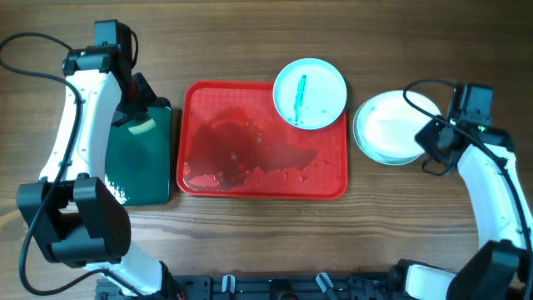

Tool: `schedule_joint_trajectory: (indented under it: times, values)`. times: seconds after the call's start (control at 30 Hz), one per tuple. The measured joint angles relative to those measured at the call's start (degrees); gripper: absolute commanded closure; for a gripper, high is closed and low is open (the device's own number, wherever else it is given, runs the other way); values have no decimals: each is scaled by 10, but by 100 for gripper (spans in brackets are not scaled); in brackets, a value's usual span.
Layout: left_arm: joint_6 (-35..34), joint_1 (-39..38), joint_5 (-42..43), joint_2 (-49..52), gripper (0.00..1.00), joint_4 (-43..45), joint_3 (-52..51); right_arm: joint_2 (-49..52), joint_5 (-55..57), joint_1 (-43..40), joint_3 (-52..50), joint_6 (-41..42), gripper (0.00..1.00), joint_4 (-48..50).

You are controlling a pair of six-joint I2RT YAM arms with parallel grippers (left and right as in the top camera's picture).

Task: Clean dirty plates on tray and stack at the side
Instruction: 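Set the held plate onto the plate stack right of the red tray, then reach the right gripper to the last plate's rim and grasp it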

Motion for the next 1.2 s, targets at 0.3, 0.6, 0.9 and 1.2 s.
schedule_joint_trajectory:
  times: [0.3,0.6,0.9,1.2]
  values:
    - [0,0,0,0,96,0,0,60,-34,-9,-31,-29,56,93]
    - [0,0,0,0,96,0,0,-2,-134,25,34,-88,38,10]
    - [0,0,0,0,96,0,0,45,-151,217,72,-12,40,120]
    - [0,0,0,0,96,0,0,322,-129,263,312,-31,55,-23]
